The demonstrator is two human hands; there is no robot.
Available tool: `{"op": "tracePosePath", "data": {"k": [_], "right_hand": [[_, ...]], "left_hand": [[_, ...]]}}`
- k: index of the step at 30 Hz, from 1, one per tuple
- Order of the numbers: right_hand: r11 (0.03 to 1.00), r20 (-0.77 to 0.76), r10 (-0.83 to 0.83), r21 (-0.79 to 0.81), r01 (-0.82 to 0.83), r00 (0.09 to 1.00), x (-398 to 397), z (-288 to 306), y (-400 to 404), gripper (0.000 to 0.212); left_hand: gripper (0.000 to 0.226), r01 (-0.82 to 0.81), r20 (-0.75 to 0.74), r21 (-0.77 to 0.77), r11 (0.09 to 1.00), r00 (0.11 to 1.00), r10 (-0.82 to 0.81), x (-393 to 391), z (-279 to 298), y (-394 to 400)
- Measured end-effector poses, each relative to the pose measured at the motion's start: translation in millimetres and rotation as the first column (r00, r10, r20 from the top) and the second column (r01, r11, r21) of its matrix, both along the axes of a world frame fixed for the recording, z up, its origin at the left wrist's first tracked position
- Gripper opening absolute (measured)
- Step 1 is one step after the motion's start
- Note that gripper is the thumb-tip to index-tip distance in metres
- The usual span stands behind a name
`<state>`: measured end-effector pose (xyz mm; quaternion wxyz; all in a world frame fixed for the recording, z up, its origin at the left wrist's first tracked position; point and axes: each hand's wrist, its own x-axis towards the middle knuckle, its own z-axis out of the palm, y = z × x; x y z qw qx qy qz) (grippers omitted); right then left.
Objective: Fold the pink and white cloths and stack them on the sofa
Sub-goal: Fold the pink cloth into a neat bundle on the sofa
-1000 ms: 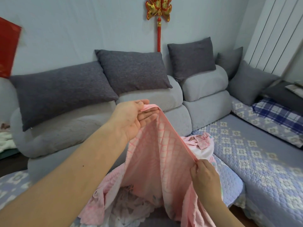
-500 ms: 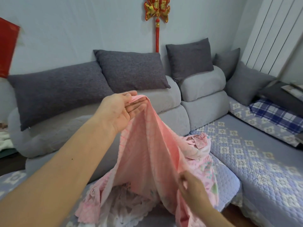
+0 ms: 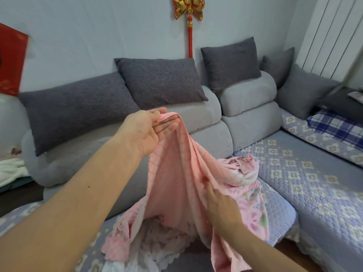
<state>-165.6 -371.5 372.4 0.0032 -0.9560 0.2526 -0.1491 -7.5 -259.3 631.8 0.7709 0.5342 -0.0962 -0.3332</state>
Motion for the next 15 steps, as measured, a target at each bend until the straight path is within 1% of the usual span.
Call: {"op": "tracePosePath", "data": {"k": [1,2,3,4,5,6,7,8,9,10,11,12,13,14,15], "right_hand": [[0.997,-0.069,-0.077,0.022,0.079,0.995,-5,6,-7,0.056],[0.985,-0.148,-0.144,0.076,0.157,0.978,-11,13,-13,0.049],[0.971,-0.182,-0.181,0.122,0.205,0.966,-19,20,-18,0.047],[0.966,-0.21,-0.194,0.129,0.224,0.958,-27,26,-22,0.05],[0.973,-0.248,-0.18,0.096,0.209,0.952,-32,27,-27,0.059],[0.981,-0.306,-0.149,0.077,0.181,0.94,-36,34,-31,0.07],[0.989,-0.331,-0.112,0.057,0.138,0.937,-38,45,-35,0.077],[0.996,-0.352,-0.067,0.038,0.086,0.934,-37,56,-40,0.077],[1.0,-0.376,-0.015,0.011,0.021,0.926,-34,64,-45,0.07],[0.995,-0.364,0.087,-0.013,-0.099,0.927,-30,70,-48,0.056],[0.969,-0.347,0.197,-0.071,-0.235,0.917,-27,73,-47,0.04],[0.937,-0.358,0.265,-0.125,-0.327,0.896,-24,73,-44,0.03],[0.915,-0.418,0.298,-0.131,-0.381,0.858,-20,68,-41,0.024],[0.911,-0.474,0.298,-0.119,-0.395,0.829,-18,64,-36,0.024],[0.914,-0.483,0.266,-0.149,-0.377,0.835,-14,59,-34,0.03]], "left_hand": [[0.025,-0.005,0.004,0.006,1.0,1.0,0.005,1,0,2],[0.025,-0.011,0.007,0.014,1.0,1.0,0.011,3,-1,3],[0.025,-0.014,0.01,0.023,1.0,1.0,0.014,3,-1,4],[0.025,-0.015,0.011,0.029,0.999,1.0,0.015,4,-2,5],[0.025,-0.014,0.009,0.032,0.999,1.0,0.014,3,-4,5],[0.024,-0.011,0.005,0.031,0.999,1.0,0.011,2,-5,4],[0.024,-0.008,0.002,0.029,1.0,1.0,0.008,1,-5,3],[0.024,-0.003,0.004,0.029,1.0,1.0,0.003,-1,-5,0],[0.025,0.005,0.009,0.029,1.0,1.0,-0.005,-3,-4,-2],[0.025,0.015,0.014,0.027,1.0,1.0,-0.015,-6,-3,-5],[0.025,0.024,0.018,0.023,0.999,1.0,-0.025,-7,-1,-8],[0.024,0.032,0.019,0.017,0.999,0.999,-0.032,-8,1,-10],[0.024,0.037,0.018,0.009,0.999,0.999,-0.037,-8,3,-11],[0.024,0.04,0.017,0.003,0.999,0.999,-0.04,-7,4,-11],[0.024,0.04,0.016,0.0,0.999,0.999,-0.04,-6,5,-11]]}}
